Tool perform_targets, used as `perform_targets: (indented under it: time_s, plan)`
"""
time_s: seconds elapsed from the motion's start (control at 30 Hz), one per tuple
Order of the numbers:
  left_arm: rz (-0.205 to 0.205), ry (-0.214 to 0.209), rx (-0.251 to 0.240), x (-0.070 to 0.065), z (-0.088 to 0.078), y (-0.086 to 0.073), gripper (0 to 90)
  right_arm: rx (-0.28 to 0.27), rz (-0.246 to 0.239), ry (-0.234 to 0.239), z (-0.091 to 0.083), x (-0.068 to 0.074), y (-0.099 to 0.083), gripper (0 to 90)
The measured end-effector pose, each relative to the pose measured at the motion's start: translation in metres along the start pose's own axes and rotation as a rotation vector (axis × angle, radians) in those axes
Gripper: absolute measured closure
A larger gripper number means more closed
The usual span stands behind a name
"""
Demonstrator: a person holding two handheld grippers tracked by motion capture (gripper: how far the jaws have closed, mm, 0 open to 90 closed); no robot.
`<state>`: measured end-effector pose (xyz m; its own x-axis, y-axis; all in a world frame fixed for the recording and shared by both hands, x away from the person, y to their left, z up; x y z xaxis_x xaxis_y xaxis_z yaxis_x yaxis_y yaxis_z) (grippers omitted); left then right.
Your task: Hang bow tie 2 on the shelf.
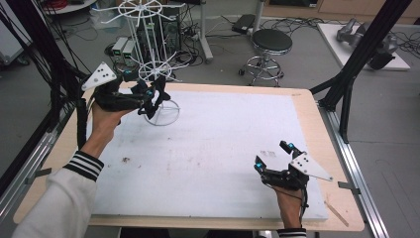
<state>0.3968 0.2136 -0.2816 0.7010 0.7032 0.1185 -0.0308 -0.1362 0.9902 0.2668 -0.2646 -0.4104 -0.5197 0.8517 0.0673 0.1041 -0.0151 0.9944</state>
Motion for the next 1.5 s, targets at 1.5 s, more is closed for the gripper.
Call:
perform_targets:
  time_s: [1.5]
  plan:
    - [-0.065,0.084,-0.076,-0.058,-0.108,-0.154,15.1,0.009,0.011,0.055,0.016,-0.001,-0.006,1.0]
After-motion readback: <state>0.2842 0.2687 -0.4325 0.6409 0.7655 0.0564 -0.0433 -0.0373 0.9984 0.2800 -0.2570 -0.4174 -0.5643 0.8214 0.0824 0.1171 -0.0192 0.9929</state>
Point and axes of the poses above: each handheld gripper's, and its own axes: z roughly forward along the jaws, y roughly out of its top, x roughly to its left, the point moved 1 cm from there along z, roughly forward along the jaws, and after that the axes turned 3 degrees about z, right-handed, at the moved point
